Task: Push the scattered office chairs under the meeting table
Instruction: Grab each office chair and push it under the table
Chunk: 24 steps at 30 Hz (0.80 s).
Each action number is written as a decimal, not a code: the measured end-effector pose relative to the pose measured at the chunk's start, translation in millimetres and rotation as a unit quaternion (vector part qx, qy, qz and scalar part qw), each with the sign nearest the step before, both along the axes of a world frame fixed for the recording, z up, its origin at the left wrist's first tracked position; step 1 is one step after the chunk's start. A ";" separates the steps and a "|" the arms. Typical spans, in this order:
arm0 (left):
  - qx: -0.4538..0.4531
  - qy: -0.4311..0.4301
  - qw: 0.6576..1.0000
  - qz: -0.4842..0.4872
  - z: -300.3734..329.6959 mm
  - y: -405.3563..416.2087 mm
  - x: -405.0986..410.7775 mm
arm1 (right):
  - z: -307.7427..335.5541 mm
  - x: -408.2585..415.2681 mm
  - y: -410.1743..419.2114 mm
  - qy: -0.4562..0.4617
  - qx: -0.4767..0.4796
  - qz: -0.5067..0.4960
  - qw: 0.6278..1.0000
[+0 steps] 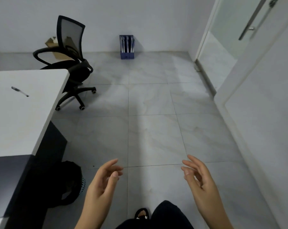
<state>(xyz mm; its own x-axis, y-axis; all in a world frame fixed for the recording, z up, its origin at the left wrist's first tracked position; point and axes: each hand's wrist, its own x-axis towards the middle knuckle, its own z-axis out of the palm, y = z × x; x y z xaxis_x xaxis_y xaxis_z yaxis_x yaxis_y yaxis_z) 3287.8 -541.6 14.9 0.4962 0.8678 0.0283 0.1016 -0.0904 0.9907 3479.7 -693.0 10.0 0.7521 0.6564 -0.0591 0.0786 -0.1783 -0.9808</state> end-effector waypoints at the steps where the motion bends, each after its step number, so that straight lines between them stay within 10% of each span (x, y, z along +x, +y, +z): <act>1: -0.004 0.004 1.000 0.005 -1.7 12.8 9.9 | -1.2 12.5 14.4 0.003 -0.006 0.002 1.000; 24: -0.035 0.002 0.984 0.175 -14.2 371.1 326.0 | -13.5 362.2 429.8 0.012 -0.045 0.145 0.988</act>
<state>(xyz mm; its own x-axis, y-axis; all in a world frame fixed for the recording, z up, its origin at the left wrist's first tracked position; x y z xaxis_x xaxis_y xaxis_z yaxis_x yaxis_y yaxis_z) 3613.8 -170.5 0.7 0.1670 0.9852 -0.0385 0.1177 0.0188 0.9929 3841.9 -263.2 -3.5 0.5308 0.8355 -0.1423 0.1165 -0.2383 -0.9642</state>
